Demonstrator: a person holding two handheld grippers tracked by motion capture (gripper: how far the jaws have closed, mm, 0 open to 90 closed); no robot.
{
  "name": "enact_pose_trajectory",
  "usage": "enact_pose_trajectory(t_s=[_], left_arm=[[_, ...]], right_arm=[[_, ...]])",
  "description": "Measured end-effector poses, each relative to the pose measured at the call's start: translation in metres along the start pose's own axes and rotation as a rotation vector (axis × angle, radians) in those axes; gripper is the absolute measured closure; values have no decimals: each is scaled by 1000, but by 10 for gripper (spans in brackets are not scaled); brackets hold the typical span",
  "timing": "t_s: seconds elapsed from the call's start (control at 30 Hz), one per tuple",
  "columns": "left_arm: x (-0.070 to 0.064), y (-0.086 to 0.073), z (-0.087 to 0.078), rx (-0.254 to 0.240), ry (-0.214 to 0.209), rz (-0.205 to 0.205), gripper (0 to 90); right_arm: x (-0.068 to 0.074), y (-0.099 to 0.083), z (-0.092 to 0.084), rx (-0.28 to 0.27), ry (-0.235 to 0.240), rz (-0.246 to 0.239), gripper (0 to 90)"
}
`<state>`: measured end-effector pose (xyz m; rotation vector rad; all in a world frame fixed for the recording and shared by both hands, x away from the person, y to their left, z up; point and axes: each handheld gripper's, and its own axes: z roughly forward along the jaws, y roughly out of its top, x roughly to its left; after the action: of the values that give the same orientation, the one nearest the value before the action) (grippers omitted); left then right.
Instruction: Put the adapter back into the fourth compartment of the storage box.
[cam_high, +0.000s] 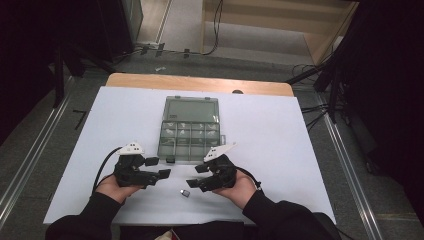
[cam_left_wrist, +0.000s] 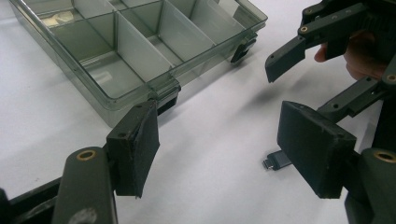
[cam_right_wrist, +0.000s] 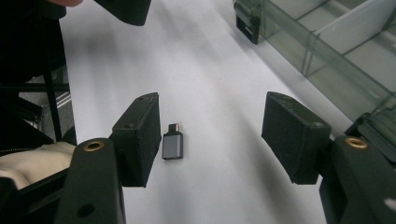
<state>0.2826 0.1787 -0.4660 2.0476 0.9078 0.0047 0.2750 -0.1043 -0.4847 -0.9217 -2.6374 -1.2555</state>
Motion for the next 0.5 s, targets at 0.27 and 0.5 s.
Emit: enact_pose_trajectory(t_s=[0.27,0.5], left_arm=[[2,0,0,2,4,-4,299],[4,-1,-1,8,4,-1,299]], right_arm=[[4,-1,8,21,11,-7,357],[9,-3,15,48,18,-18,357]])
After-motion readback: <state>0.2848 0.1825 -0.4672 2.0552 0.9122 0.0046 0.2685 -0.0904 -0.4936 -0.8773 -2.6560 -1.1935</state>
